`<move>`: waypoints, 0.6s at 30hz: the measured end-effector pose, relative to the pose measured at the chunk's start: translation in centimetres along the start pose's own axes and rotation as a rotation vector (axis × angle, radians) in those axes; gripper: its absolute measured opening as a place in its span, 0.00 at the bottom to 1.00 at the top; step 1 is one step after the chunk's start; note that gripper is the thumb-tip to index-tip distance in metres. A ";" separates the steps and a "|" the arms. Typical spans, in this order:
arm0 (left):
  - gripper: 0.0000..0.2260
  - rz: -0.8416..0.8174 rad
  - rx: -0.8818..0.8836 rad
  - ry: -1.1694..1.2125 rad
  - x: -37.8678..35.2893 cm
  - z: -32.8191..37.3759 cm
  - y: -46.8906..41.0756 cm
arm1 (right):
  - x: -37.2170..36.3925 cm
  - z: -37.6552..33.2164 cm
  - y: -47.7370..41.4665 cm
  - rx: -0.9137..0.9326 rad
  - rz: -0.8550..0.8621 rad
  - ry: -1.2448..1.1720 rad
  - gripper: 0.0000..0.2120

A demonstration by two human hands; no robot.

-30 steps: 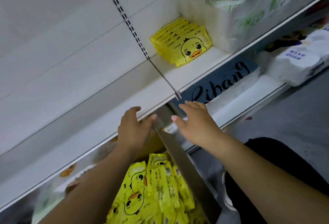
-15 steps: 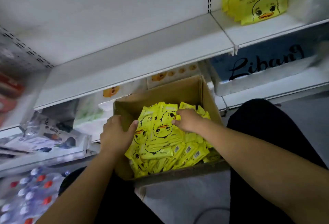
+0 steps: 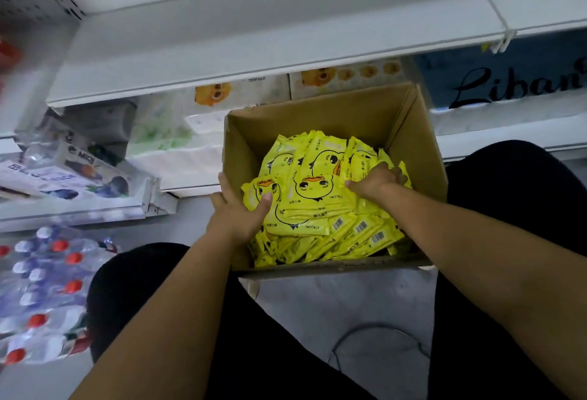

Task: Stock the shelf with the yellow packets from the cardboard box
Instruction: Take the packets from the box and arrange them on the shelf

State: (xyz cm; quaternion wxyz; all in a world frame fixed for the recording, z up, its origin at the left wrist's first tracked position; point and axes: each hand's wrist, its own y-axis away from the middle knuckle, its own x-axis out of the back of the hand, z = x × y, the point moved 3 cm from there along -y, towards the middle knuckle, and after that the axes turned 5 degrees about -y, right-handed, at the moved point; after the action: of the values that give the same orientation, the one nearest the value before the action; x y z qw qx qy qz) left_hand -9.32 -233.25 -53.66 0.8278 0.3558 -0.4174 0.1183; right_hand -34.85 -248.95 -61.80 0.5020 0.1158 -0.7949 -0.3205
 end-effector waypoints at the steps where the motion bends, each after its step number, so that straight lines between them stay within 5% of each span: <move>1: 0.48 -0.007 -0.010 -0.004 -0.1 -0.2 -0.2 | -0.3 0.0 -0.2 -0.018 -0.005 -0.003 0.49; 8: 0.47 0.073 -0.096 -0.084 -0.3 -1.2 -0.6 | -1.1 0.0 -1.7 -0.001 0.031 -0.096 0.46; 13: 0.45 0.229 -0.207 -0.189 -0.8 -1.9 0.0 | -1.0 1.0 -3.3 -0.084 0.036 -0.391 0.42; 18: 0.42 0.298 -0.252 -0.226 -0.8 -2.5 0.3 | -1.6 1.2 -2.7 -0.171 -0.040 -0.600 0.51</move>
State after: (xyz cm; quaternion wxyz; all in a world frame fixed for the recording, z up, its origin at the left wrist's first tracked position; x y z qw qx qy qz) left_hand -8.51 -231.22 -55.14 0.7869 0.1950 -0.5670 0.1457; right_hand -35.52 -249.76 -64.96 0.2463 -0.0110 -0.8753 -0.4161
